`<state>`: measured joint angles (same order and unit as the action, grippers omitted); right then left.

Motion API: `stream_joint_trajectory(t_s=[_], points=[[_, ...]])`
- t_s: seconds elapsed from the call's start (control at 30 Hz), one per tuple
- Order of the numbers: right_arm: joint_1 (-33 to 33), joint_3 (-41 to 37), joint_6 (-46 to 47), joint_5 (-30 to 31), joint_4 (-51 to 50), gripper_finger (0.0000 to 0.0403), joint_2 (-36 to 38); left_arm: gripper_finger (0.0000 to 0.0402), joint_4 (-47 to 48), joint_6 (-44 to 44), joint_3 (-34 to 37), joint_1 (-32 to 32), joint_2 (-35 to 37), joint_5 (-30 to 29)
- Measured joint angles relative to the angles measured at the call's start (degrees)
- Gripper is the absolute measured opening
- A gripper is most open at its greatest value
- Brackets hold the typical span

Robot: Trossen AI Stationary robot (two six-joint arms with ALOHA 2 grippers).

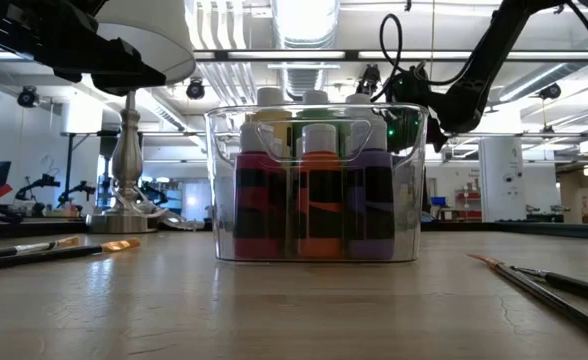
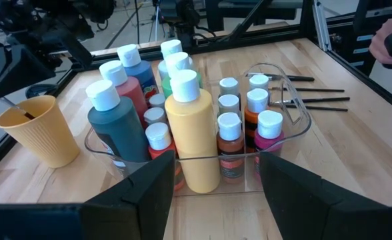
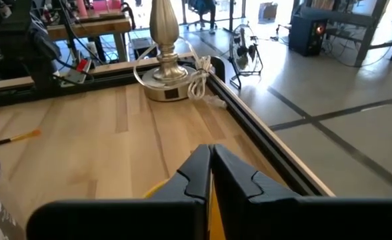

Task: Pick & Place Paint Supplies
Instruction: Put the gray paintbrush into the yellow cup

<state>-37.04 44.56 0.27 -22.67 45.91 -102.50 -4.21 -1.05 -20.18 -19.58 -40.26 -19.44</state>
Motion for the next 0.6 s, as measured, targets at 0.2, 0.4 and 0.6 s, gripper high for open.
stream_joint_trajectory(t_s=[0.2, 0.4, 0.6], points=[[0.0, 0.1, 1.1, 0.1, -0.4, 0.0040, 0.0, 0.0222, 0.0, 0.0, 0.0, 0.0, 0.0, 0.0], [0.0, 1.3, 1.3, -1.4, -1.3, 0.0096, 0.0, 0.0222, 0.0, 0.0, 0.0, 0.0, 0.0, 0.0], [0.0, 3.1, 0.8, -1.9, -7.3, 0.0149, 3.0, 0.0222, 0.0, 0.0, 0.0, 0.0, 0.0, 0.0]])
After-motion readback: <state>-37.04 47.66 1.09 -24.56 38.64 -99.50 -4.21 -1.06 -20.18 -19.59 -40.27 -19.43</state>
